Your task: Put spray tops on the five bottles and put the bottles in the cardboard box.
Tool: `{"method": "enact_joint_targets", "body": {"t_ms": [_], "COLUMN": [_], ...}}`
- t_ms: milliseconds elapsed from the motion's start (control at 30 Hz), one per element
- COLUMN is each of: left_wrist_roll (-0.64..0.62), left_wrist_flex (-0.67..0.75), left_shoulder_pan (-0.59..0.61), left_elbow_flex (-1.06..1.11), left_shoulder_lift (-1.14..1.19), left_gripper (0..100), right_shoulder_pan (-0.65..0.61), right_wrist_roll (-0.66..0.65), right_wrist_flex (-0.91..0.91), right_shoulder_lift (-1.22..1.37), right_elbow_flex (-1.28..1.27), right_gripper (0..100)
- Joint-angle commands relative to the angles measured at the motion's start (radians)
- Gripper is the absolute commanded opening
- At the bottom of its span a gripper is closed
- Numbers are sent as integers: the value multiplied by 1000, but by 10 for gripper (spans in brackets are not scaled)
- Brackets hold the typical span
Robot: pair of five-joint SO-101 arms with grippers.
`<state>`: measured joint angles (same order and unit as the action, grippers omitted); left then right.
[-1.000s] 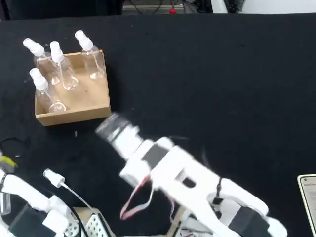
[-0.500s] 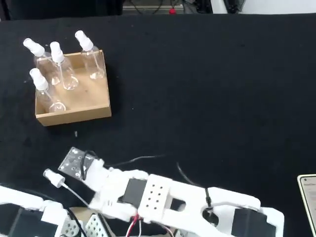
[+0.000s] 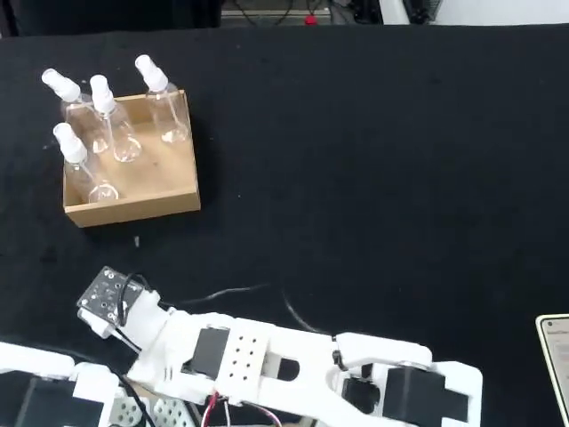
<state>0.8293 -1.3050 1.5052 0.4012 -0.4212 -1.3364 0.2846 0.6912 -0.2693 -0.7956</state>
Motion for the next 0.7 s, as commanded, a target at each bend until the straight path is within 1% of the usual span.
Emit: {"method": "enact_joint_targets", "body": {"t_ms": [0,467,667], "left_wrist_roll": [-11,-8,-6], "left_wrist_flex": [12,15,15], "left_shoulder_pan": [5,8,8], "left_elbow_flex": [-68,-68,-68], "left_shoulder_lift": [-8,-15,-17], "left_gripper": [102,102,102], "right_shoulder_pan": [-8,-29,-29], "right_wrist_roll": [15,14,14], "right_wrist_flex": [9,9,-37], "right_shoulder_lift": [-1,2,108], "right_elbow_flex": [58,48,42], "right_gripper": [208,209,211]}}
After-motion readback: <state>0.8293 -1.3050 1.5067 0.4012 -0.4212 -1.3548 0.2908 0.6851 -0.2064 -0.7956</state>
